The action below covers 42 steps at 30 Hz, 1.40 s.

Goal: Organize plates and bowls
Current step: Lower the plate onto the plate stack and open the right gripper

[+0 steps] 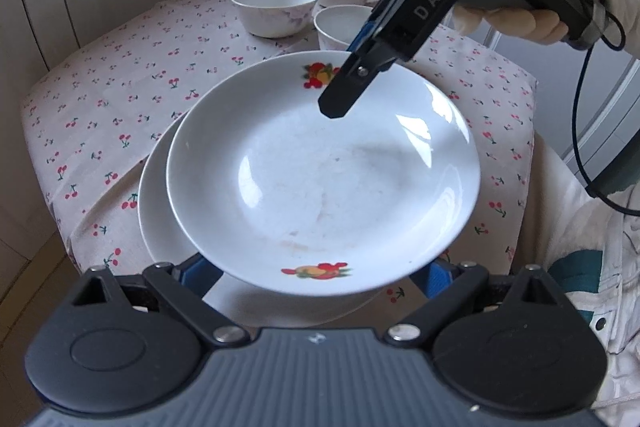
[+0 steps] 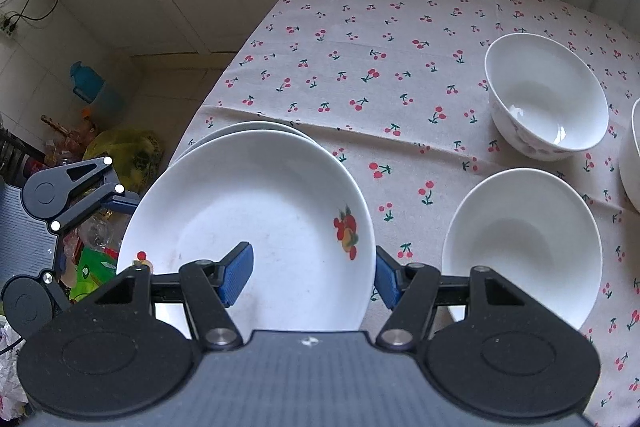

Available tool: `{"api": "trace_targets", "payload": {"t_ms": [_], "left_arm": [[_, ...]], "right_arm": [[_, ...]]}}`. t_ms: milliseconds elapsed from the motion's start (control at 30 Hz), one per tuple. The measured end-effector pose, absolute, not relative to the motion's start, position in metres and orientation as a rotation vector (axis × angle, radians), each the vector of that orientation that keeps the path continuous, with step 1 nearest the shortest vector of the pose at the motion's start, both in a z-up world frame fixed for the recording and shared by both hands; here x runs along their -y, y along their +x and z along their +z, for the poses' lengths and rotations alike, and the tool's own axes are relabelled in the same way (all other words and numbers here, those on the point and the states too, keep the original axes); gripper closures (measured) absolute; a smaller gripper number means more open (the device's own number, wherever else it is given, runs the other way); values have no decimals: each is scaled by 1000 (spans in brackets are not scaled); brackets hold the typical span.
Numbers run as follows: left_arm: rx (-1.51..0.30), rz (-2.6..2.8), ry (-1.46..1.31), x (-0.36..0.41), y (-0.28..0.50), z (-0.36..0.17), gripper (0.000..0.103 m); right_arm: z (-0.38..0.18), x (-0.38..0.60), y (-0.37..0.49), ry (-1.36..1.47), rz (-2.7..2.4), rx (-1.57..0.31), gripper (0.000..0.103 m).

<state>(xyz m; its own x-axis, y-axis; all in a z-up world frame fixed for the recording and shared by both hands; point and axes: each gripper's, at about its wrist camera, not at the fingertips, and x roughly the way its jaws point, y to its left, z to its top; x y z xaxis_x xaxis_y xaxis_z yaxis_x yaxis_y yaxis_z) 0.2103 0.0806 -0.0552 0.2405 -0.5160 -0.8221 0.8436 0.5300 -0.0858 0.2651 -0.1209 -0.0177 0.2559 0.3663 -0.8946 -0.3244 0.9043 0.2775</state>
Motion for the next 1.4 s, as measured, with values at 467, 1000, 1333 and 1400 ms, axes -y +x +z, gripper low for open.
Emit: {"api": "trace_targets", "payload": {"t_ms": [467, 1000, 1333, 1400], "left_arm": [[-969, -988, 441, -78, 214, -63, 5], [-982, -989, 465, -76, 216, -62, 5], [-985, -986, 470, -76, 216, -61, 5], [-985, -987, 469, -77, 217, -61, 4]], "right_arm": [[-16, 122, 263, 55, 474, -1227, 34], [-13, 129, 258, 94, 481, -1222, 34], [-13, 136, 252, 132, 492, -1221, 34], [-13, 138, 251, 139, 497, -1220, 34]]}}
